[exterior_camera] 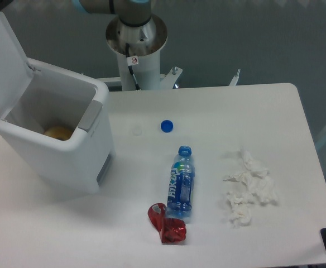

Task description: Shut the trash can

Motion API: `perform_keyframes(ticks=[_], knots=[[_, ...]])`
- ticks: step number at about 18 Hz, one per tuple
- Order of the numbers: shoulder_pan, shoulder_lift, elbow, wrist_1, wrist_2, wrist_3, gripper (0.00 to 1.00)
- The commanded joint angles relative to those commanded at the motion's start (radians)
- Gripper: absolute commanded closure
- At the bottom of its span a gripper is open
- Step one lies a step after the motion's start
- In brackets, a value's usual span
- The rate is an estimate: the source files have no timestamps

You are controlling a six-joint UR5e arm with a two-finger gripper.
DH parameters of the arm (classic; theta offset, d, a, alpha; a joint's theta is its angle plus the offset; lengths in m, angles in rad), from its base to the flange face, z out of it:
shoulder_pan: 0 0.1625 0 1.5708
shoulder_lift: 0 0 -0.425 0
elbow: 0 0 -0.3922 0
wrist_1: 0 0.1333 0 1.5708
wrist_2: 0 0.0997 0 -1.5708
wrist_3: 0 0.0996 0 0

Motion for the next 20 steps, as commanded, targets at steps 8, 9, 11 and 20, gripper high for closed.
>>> perform_keyframes(ticks=[8,9,11,20], knots=[[0.003,0.006,-0.002,-0.012,0.069,0.000,0.93],[0.003,0.005,-0.002,-0.012,0.074,0.000,0.93],[0.003,0.002,-0.005,-0.012,0.078,0.000,0.93],[0.041,0.003,-0.012,-0.012,0.124,0.002,0.92]])
